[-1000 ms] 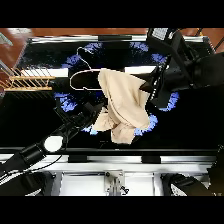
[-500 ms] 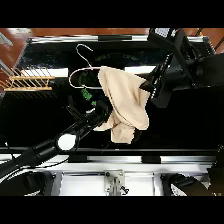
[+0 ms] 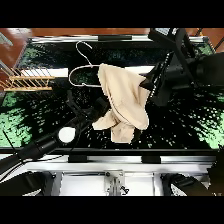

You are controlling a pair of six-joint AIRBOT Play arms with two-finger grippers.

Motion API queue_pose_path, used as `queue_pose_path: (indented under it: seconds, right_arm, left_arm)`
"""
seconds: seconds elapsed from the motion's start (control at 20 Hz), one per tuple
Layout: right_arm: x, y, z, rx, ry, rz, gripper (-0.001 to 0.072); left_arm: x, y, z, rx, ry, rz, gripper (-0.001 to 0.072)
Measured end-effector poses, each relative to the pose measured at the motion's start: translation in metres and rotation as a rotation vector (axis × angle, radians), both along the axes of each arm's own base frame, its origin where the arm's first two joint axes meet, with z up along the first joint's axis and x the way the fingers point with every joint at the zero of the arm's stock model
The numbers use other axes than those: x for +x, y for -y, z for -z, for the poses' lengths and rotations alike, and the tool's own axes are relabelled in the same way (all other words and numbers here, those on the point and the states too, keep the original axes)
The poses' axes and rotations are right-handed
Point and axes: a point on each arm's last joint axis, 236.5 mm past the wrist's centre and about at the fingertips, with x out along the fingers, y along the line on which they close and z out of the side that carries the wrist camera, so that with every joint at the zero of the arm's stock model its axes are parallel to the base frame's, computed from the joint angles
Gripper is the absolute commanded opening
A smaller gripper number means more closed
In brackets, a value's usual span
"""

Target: Fold the shirts.

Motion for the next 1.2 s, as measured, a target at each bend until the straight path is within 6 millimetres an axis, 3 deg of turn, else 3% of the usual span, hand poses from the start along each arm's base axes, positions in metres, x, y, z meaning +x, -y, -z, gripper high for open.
queue_pose_path:
  seconds: [0.35, 0.75, 1.2]
  right_arm:
    - [0.014, 0.003, -0.007, 0.013, 0.051, 0.044, 0.0062]
    - [0.028, -0.001, -0.022, 0.074, 0.100, 0.092, 0.0062]
    - [0.029, -0.011, -0.032, 0.149, 0.093, 0.099, 0.0061]
  left_arm:
    - [0.039, -0.081, -0.020, 0.109, 0.057, -0.047, 0.0040]
    - [0.043, -0.174, -0.002, 0.182, -0.011, -0.115, 0.0039]
    - [0.048, -0.223, 0.000, 0.180, -0.036, -0.207, 0.0039]
